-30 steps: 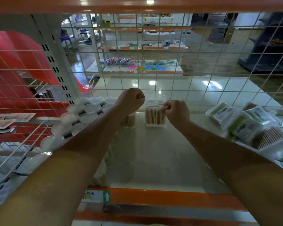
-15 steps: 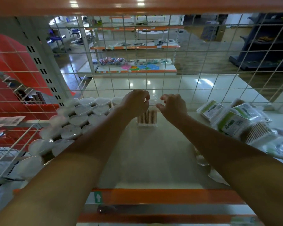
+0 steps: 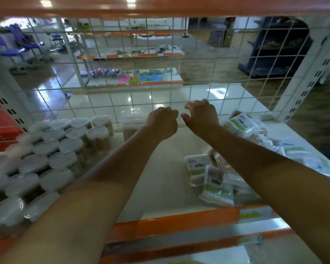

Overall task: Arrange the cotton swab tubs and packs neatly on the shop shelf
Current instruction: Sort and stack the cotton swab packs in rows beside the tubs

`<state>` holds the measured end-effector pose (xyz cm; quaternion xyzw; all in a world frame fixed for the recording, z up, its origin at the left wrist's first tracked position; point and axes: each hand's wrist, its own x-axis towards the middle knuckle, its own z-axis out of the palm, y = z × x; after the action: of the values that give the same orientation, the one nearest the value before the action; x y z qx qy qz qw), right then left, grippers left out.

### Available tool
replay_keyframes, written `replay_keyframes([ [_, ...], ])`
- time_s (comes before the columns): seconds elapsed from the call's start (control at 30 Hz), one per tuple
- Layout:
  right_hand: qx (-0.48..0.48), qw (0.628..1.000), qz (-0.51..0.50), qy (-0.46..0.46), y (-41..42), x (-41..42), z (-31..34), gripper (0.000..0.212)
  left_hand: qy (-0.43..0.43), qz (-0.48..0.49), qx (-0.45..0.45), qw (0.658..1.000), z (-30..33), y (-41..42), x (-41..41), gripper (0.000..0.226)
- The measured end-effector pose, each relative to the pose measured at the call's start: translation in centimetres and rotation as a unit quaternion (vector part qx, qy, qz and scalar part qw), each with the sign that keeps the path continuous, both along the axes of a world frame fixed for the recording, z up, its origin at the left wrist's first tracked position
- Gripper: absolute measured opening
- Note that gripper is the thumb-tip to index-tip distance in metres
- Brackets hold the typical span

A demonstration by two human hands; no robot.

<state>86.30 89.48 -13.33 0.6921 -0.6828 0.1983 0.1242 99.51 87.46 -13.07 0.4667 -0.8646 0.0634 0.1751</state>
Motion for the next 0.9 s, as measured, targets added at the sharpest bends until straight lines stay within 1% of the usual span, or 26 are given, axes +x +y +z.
replay_keyframes([
  [0.23,0.007,0.999,-0.044,0.0,1.5,-5.6,0.5,0.038,-0.009,-0.035,-0.005,0.999,-0.4,1.0,-5.2,0.025],
  [0.43,0.02,0.998,-0.062,-0.011,2.9,-9.5,0.6,0.036,-0.058,-0.019,0.004,0.998,-0.9,1.8,-8.7,0.024],
  [0.6,0.049,0.996,-0.071,-0.012,3.5,-11.5,0.2,0.037,-0.062,-0.007,0.021,0.998,-2.0,2.5,-10.3,0.022],
  [0.73,0.113,0.99,-0.077,-0.029,3.7,-12.3,-0.5,0.041,-0.07,-0.002,0.031,0.997,-2.7,3.0,-11.0,0.022],
  [0.83,0.144,0.986,-0.057,-0.064,3.6,-12.7,-1.4,0.044,-0.06,0.005,0.039,0.997,-3.2,3.2,-11.0,0.024],
  [0.9,0.151,0.985,-0.044,-0.069,3.6,-12.9,-1.4,0.046,-0.062,0.012,0.052,0.997,-3.7,3.4,-11.0,0.025],
])
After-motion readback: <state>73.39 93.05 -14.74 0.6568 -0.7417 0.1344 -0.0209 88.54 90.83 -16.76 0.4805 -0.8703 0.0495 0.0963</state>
